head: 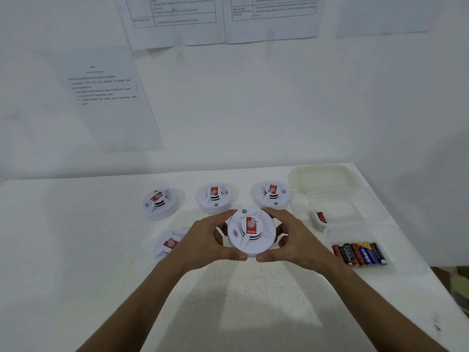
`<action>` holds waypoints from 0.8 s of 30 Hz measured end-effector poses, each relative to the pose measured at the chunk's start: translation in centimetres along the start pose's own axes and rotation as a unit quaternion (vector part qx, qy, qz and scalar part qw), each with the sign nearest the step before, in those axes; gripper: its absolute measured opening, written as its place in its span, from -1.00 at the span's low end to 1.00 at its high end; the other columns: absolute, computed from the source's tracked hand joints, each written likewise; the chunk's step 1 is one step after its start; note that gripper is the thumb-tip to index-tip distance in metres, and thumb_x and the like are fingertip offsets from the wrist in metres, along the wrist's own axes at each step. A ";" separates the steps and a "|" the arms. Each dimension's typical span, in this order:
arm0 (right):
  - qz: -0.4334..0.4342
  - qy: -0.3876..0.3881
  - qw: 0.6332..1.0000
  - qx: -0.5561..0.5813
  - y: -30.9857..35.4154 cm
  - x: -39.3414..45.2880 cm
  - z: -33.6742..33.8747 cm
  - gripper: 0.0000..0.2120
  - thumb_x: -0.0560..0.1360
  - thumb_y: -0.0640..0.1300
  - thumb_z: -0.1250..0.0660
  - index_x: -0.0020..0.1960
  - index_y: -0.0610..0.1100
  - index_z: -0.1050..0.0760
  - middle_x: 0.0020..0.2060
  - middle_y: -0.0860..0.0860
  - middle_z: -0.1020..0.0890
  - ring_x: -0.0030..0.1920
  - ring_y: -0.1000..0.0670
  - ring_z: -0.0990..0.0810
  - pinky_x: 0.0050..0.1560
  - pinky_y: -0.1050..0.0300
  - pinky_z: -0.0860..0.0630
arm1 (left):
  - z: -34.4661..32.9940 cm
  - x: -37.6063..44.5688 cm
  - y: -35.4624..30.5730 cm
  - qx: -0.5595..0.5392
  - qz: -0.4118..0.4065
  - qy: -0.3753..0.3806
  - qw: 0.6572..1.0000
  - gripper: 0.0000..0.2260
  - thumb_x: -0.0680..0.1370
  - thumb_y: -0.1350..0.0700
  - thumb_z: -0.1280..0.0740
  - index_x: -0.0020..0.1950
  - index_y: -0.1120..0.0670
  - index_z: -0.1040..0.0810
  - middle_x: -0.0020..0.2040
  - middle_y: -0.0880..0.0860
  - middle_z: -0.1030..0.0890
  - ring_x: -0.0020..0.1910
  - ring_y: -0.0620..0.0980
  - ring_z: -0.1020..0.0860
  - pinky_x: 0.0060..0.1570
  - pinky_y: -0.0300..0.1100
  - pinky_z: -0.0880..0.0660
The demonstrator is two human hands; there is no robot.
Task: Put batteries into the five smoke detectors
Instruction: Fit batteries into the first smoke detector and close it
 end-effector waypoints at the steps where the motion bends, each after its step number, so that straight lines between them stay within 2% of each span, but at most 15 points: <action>1: -0.002 0.000 1.000 -0.001 0.0 0.1 -0.1 -0.15 0.23 -0.13 -0.68 0.41 0.07 -0.36 0.27 0.22 -0.47 0.02 0.28 -0.51 -0.18 0.36 -0.50 | 0.0 0.0 0.0 0.003 0.002 0.000 1.000 -0.36 0.30 -0.03 -0.59 0.18 -0.42 -0.30 -0.08 -0.37 -0.56 -0.18 -0.32 -0.51 -0.21 -0.43 -0.50; 4: -0.006 -0.001 1.000 -0.008 0.0 0.1 -0.1 -0.17 0.23 -0.13 -0.68 0.38 0.12 -0.35 0.25 0.26 -0.46 0.02 0.31 -0.50 -0.17 0.37 -0.49 | -0.1 0.1 0.1 0.009 0.006 0.005 1.000 -0.35 0.31 -0.07 -0.58 0.21 -0.42 -0.27 -0.06 -0.35 -0.56 -0.18 -0.34 -0.50 -0.21 -0.45 -0.49; 10: -0.001 -0.003 1.000 -0.011 0.0 0.1 0.0 -0.17 0.22 -0.13 -0.69 0.35 0.18 -0.35 0.23 0.31 -0.45 0.03 0.30 -0.50 -0.17 0.37 -0.48 | -0.2 0.2 0.4 0.010 0.006 0.005 1.000 -0.32 0.32 -0.07 -0.58 0.32 -0.30 -0.31 -0.03 -0.28 -0.57 -0.20 -0.34 -0.48 -0.23 -0.44 -0.48; 16: -0.003 -0.008 1.000 -0.013 -0.1 0.2 -0.1 -0.16 0.20 -0.08 -0.69 0.35 0.22 -0.35 0.21 0.36 -0.45 0.04 0.26 -0.50 -0.16 0.34 -0.49 | -0.1 0.2 0.8 -0.009 -0.004 0.007 1.000 -0.24 0.29 -0.10 -0.59 0.43 -0.18 -0.36 0.01 -0.17 -0.62 -0.24 -0.25 -0.47 -0.22 -0.37 -0.48; 19: -0.003 -0.009 1.000 -0.018 -0.1 0.1 -0.2 -0.16 0.20 -0.08 -0.69 0.34 0.22 -0.36 0.16 0.45 -0.44 0.03 0.26 -0.49 -0.16 0.35 -0.49 | -0.1 0.2 1.1 -0.011 -0.004 0.005 1.000 -0.23 0.28 -0.12 -0.59 0.44 -0.19 -0.35 0.00 -0.17 -0.62 -0.26 -0.24 -0.47 -0.23 -0.36 -0.48; 22: -0.008 -0.013 1.000 -0.017 -0.3 0.2 -0.2 -0.15 0.19 -0.10 -0.70 0.35 0.19 -0.37 0.16 0.38 -0.45 0.01 0.27 -0.48 -0.16 0.34 -0.48 | 0.0 0.2 1.1 -0.010 -0.002 0.005 1.000 -0.24 0.28 -0.14 -0.59 0.42 -0.22 -0.36 -0.03 -0.19 -0.62 -0.26 -0.24 -0.46 -0.22 -0.36 -0.47; 24: -0.009 -0.013 1.000 -0.023 -0.6 0.3 -0.2 -0.14 0.18 -0.10 -0.70 0.37 0.17 -0.38 0.14 0.40 -0.44 0.01 0.27 -0.48 -0.15 0.35 -0.47 | 0.0 0.2 0.9 -0.009 0.000 0.004 1.000 -0.28 0.28 -0.11 -0.59 0.37 -0.28 -0.36 -0.08 -0.27 -0.61 -0.26 -0.25 -0.46 -0.22 -0.39 -0.46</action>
Point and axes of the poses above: each hand's wrist, its own x-axis towards the middle knuckle, its own z-axis out of the back of the hand, y = z × x, the point moved 3 cm from there along x, towards the middle knuckle
